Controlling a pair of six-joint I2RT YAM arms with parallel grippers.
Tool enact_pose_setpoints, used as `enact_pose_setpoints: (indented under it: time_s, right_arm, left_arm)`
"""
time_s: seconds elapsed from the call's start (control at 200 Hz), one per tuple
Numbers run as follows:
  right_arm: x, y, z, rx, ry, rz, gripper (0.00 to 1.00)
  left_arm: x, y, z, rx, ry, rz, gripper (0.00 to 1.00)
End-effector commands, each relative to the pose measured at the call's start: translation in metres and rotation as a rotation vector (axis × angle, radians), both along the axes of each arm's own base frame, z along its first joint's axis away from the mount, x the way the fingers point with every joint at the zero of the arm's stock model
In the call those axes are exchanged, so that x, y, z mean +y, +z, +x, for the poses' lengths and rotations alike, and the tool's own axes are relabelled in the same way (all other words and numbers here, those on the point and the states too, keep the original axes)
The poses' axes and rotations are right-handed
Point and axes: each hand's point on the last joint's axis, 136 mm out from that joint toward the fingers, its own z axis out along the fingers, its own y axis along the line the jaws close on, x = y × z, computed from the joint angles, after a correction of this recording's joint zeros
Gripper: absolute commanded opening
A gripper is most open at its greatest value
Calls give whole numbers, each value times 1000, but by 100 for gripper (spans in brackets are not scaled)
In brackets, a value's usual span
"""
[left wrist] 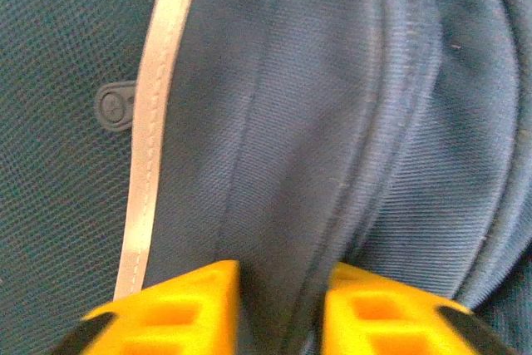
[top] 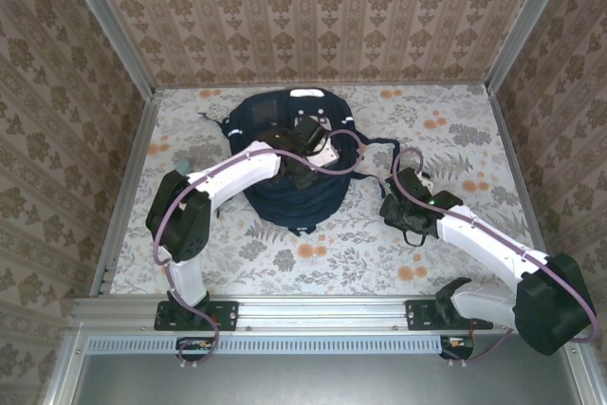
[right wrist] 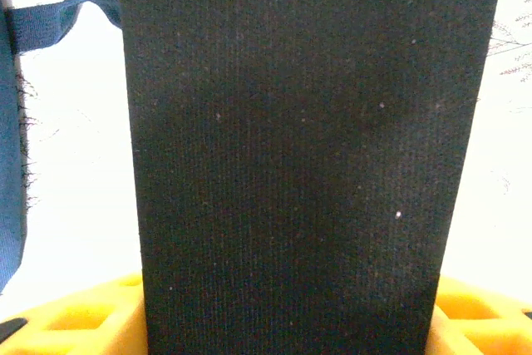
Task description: Pack the student bag
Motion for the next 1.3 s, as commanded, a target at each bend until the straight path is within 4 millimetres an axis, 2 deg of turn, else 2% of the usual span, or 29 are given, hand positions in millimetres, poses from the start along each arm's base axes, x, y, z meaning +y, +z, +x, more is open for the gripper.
enact_pose_setpoints:
  time_s: [0.0, 0.125, 0.31, 0.45, 0.555, 0.71, 0.87, 1.005, 1.18, 1.25, 1.26, 1.29]
  right_arm:
    - [-6, 3, -5, -1, 6, -27, 61]
    - [-4, 10, -5, -16, 23, -21, 61]
    - [7, 27, -2, -56, 109, 14, 61]
    - [38, 49, -1, -101, 278, 122, 61]
    - [66, 73, -2, -143, 406, 233, 61]
    - [102, 108, -4, -200, 535, 390, 61]
    - [124, 121, 0, -192, 568, 468, 62]
    - [133, 119, 16, -160, 551, 457, 62]
    - [147, 103, 43, -84, 522, 436, 62]
    - [143, 104, 57, -96, 482, 412, 62]
    - [143, 98, 61, -81, 470, 400, 62]
    - [139, 95, 68, -83, 445, 377, 63]
  left_arm:
    - [12, 33, 31, -153, 68, 6, 19]
    - [8, 64, 32, -225, 73, -78, 8]
    - [-3, 119, 23, -305, 48, -249, 0]
    - [-17, 158, 13, -351, 24, -373, 0]
    - [-29, 177, 7, -375, 8, -440, 0]
    - [-42, 192, 5, -387, 13, -491, 0]
    - [-53, 200, 5, -380, 30, -525, 0]
    - [-59, 201, 4, -374, 31, -537, 0]
    - [-65, 212, 5, -378, 37, -574, 0]
    - [-66, 216, 6, -387, 44, -590, 0]
    - [-66, 217, 7, -389, 45, -594, 0]
    - [-66, 217, 7, -390, 46, -595, 0]
